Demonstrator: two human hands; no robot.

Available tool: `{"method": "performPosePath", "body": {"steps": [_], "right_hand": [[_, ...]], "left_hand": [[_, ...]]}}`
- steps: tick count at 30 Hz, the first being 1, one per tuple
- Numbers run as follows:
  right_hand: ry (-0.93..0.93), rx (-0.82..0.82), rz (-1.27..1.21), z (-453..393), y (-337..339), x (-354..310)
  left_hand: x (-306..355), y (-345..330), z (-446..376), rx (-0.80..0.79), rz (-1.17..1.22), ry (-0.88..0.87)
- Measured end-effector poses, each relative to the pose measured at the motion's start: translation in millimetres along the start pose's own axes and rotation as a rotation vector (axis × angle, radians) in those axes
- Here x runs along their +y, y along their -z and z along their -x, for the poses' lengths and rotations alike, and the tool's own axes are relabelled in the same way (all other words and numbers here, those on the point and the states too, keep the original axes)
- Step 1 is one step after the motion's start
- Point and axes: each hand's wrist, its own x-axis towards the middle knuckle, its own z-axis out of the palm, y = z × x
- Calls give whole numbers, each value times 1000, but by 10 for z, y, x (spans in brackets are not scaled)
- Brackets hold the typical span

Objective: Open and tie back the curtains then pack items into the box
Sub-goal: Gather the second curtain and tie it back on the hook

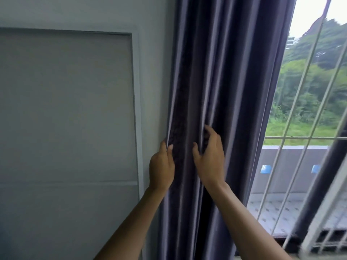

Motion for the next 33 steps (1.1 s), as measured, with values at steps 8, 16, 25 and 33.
{"method": "performPosePath", "body": {"steps": [8,16,25,33], "right_hand": [[-214,-228,-107,202,-183,414],[-381,-392,74,662,-240,1028],[-448,-814,467,1597,-374,1615],[-344,-800,513,1778,-625,1550]], "left_hand": [[-105,-150,331,21,10,83],[-324,-267,313,-91,-9,106],[-673,-400,898,-268,27,296],[-436,-344,931,-481,282,309]]}}
